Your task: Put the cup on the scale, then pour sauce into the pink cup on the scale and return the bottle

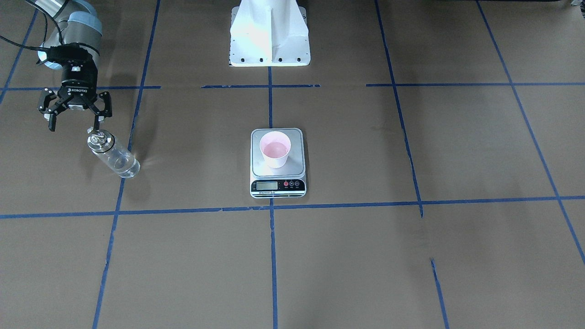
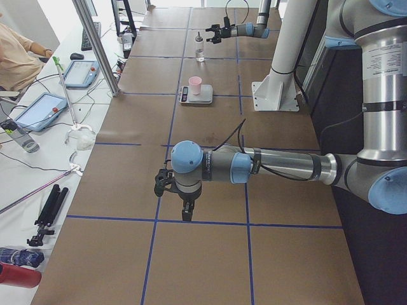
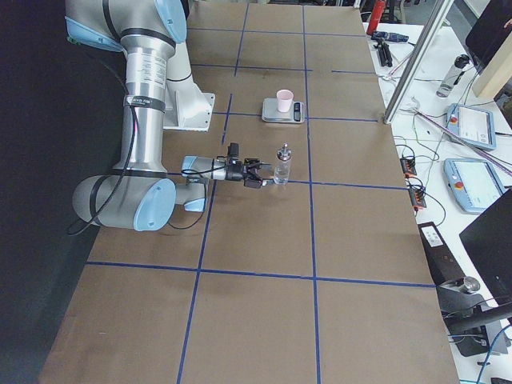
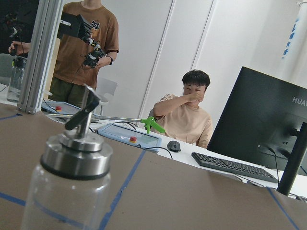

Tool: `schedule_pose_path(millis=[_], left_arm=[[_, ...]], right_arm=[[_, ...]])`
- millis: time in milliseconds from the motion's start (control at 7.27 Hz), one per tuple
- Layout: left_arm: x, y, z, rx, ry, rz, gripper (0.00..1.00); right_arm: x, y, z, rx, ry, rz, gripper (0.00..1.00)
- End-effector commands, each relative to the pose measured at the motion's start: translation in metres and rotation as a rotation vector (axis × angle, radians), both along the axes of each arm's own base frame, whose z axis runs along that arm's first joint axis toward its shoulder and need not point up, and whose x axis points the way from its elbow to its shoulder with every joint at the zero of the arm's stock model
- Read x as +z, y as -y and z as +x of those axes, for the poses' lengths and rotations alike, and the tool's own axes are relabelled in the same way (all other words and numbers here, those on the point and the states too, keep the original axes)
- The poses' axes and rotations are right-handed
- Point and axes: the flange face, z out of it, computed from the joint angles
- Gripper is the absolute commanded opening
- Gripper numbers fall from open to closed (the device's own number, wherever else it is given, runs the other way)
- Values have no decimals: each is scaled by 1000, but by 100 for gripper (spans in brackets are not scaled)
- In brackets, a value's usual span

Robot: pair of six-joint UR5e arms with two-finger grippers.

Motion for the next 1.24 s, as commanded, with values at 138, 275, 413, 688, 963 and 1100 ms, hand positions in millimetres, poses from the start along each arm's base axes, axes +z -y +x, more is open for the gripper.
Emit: schedule_pose_path(millis=[138,275,413,688,963,1100], left_arm=[[0,0,1,2,-1,0,100],[0,0,1,2,-1,0,100],[0,0,0,0,1,0,100],[-2,0,0,-1,-1,4,100],[-3,0,0,0,-1,6,100],[-3,0,0,0,-1,5,100]], right_arm=[[13,62,60,20,-225,-40,99],[14,85,84,29,-313,-55,99],[14,110,103,35,-397,-97,100],[-8,162,114,71,-673,-153,100],[-29,209,132,109,-938,-235,100],[-26,222,153,117,-1061,-296,100]])
